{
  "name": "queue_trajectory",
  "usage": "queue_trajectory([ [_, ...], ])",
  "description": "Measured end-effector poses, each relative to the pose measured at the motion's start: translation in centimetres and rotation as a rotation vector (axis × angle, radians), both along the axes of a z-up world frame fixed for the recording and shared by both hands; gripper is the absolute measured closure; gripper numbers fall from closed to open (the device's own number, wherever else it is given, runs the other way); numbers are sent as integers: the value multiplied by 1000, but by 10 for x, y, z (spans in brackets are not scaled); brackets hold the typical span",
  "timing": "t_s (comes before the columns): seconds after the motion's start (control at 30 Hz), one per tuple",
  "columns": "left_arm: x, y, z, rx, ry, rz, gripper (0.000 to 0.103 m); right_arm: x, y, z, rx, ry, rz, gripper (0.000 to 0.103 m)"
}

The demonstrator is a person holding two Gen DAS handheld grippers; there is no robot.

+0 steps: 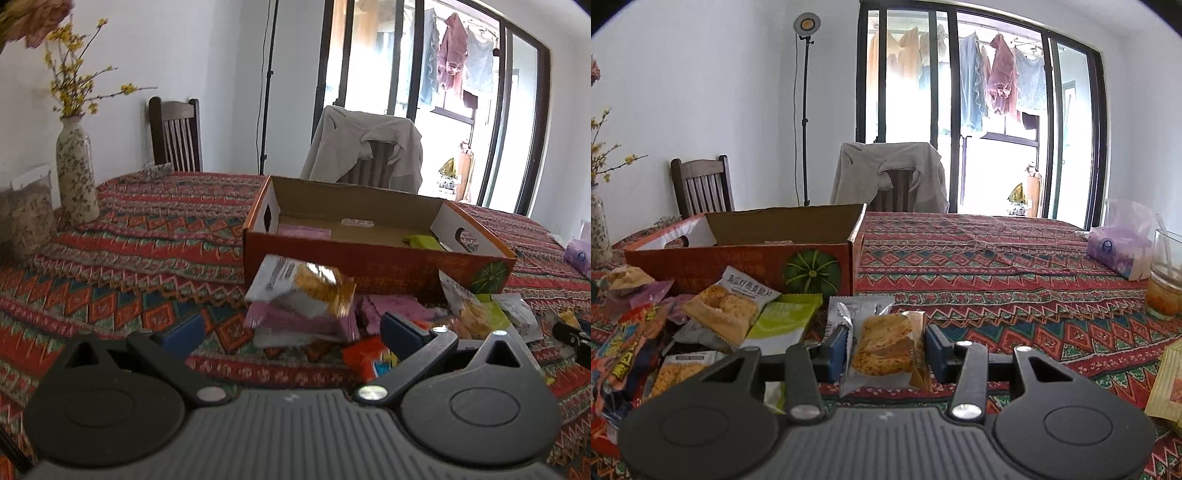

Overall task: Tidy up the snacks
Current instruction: 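Grasp a cookie packet with the right gripper while the left gripper grasps another cookie packet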

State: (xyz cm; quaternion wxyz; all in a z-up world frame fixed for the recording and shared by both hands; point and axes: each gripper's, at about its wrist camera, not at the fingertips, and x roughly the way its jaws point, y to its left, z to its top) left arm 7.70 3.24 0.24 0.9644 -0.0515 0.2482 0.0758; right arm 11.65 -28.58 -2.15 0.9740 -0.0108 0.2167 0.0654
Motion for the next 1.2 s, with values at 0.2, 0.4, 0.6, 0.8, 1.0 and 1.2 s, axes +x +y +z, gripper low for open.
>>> queue_trajectory([
  [0.2,40,-8,2,70,46,-32,0,-1,-1,0,4,-1,0,59],
  [0.4,62,-10,-7,103,66,-11,0,1,-2,-1,13,4,0,59],
  [0.6,68,-5,-11,102,74,-21,27,1,-2,-1,16,3,2,59],
  [0.8,63,0,-9,78,46,-24,43,1,-1,-1,14,1,3,59],
  [1.0,55,2,-5,84,11,-15,44,0,0,-2,6,-2,-1,59],
  [1.2,46,3,1,85,-25,-12,44,-1,1,-2,-1,-6,-4,58],
])
